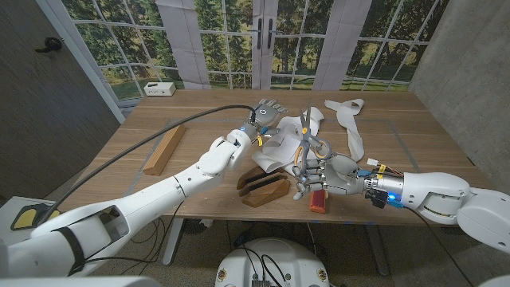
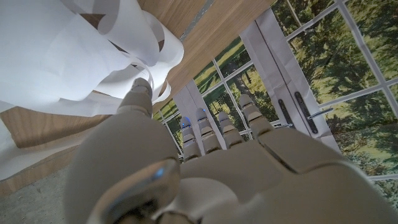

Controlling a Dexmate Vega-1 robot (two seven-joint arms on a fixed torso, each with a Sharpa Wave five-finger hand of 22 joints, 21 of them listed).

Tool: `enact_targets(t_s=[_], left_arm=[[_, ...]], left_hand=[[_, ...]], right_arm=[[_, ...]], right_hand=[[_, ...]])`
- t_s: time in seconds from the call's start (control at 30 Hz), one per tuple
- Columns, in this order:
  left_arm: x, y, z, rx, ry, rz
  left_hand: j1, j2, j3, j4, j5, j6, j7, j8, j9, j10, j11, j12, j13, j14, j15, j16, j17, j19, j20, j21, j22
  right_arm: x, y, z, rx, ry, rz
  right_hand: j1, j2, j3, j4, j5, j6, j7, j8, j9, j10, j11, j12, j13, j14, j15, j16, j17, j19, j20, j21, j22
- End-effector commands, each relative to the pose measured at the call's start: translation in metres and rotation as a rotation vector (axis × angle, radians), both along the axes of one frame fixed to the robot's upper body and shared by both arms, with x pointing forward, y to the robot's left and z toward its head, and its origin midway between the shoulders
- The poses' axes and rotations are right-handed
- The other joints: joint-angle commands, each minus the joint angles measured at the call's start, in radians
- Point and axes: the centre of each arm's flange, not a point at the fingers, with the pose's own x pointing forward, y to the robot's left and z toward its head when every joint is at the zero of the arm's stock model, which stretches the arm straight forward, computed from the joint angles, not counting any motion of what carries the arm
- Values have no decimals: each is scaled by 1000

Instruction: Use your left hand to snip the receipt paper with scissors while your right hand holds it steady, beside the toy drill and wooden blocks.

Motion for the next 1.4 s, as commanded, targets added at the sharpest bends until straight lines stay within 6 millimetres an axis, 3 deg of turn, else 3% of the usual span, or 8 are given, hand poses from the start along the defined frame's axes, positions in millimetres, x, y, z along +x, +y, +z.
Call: enact_targets(t_s=[0.03, 0.93, 1.0, 1.07, 1.13, 1.4], left_arm=[[8, -9, 6, 25, -10, 15], [26, -38, 8, 72, -2, 17], [28, -41, 8, 75, -1, 19], [29, -43, 7, 80, 0, 20], [30, -46, 7, 80, 6, 17], [32, -56, 1, 93, 23, -1]], left_hand=[[2, -3, 2, 8, 3, 11, 0, 0, 2, 5, -5, 4, 0, 13, -44, 3, 2, 8, -2, -6, 4], [-7, -7, -7, 12, 2, 24, -4, -6, 2, 15, -12, 4, 0, 34, -56, 4, 2, 28, -12, -25, 5], [-7, -6, -7, 13, 3, 25, -4, -7, 3, 14, -12, 4, 1, 34, -56, 4, 2, 28, -11, -28, 5], [9, 20, 8, 10, 7, 14, 9, -12, 3, 8, 0, 1, 1, 30, -45, 2, 3, 27, 2, -34, 6], [19, 17, 11, 3, 9, 28, -12, -8, 3, 19, -16, 4, 1, 38, -63, 4, 2, 34, -14, -36, 6], [16, 7, 6, 2, 8, 33, -16, -8, 2, 22, -20, 4, 0, 40, -67, 3, 1, 40, -26, -38, 5]], right_arm=[[2, 0, 2, -1, -1, 3], [8, -5, 4, 11, 3, -8], [7, -5, 4, 10, -1, -10], [6, -6, 4, 12, 2, -12], [5, -6, 3, 14, -1, -13], [4, -5, 1, 19, 5, -13]], right_hand=[[13, 3, -9, 2, -3, 13, 2, -3, 1, 9, -1, -4, 5, 4, -7, -2, 2, 7, -4, -4, 2], [21, 11, -16, 3, -4, 12, 1, -6, 5, 9, -1, -10, 6, 4, -8, -5, 3, 10, -6, -9, 2], [21, 11, -17, 3, -4, 14, 2, -7, 3, 9, -1, -10, 6, 4, -5, -4, 3, 9, -6, -9, 2], [22, 11, -18, 3, -4, 14, 0, -7, 3, 9, -1, -10, 7, 5, -7, -5, 2, 9, -6, -9, 2], [22, 12, -18, 3, -4, 13, 1, -7, 4, 9, -1, -10, 8, 4, -6, -5, 4, 10, -6, -10, 2], [23, 13, -21, 4, -5, 13, 2, -9, 6, 9, -1, -12, 7, 2, -6, -6, 4, 9, -6, -12, 2]])
